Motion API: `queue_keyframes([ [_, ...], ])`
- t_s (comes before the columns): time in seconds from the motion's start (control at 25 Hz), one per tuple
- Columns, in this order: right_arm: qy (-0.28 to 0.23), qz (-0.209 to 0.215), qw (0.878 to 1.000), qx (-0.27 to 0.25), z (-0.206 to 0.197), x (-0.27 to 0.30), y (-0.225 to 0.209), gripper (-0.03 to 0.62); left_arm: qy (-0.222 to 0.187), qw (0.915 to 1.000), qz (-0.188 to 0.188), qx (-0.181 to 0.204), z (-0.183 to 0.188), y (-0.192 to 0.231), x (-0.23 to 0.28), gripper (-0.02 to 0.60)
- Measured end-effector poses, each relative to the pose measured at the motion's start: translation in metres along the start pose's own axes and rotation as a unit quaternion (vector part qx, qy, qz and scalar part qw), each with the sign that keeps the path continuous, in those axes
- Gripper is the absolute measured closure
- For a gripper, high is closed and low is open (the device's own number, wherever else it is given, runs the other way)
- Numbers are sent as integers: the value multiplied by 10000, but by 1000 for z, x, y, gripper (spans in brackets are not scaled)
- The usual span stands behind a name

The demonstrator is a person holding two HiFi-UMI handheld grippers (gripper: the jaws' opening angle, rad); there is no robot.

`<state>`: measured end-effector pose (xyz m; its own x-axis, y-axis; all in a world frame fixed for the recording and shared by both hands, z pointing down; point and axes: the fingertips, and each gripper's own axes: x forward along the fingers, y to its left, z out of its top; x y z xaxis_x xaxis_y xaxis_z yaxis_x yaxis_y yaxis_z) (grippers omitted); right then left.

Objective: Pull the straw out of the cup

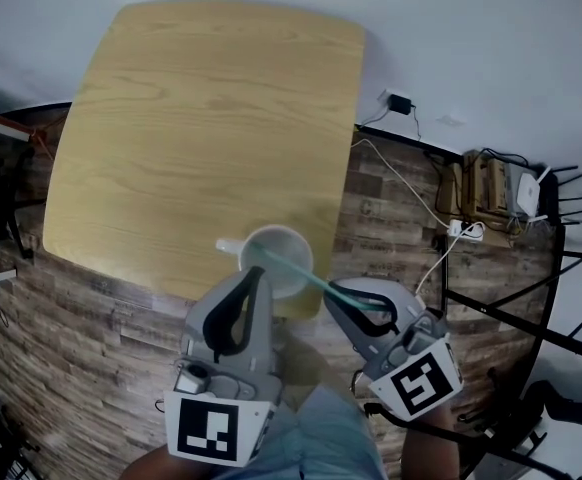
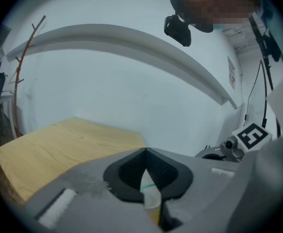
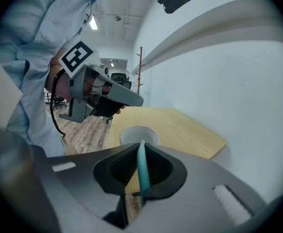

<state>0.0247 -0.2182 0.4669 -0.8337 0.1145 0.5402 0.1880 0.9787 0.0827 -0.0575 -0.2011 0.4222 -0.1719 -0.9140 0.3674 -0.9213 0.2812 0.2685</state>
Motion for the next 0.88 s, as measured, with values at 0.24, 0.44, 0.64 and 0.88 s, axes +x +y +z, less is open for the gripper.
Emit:
queue_keyframes([
  [0.24, -213, -214, 9995, 106, 15, -16, 2, 557, -288, 9991, -52, 293, 19, -5, -13, 561],
  [0.44, -524, -465, 9975, 102, 37, -34, 3, 559, -529, 9974, -97, 473, 38, -15, -30, 561],
  [0.64, -868, -817, 9928, 74, 64, -55, 2, 558, -863, 9937, -132, 699, 62, -22, -48, 561],
  [0.88, -1601, -1438, 9763, 229, 113, -90, -10, 557, -1302, 9870, -199, 918, 92, -35, -65, 561],
])
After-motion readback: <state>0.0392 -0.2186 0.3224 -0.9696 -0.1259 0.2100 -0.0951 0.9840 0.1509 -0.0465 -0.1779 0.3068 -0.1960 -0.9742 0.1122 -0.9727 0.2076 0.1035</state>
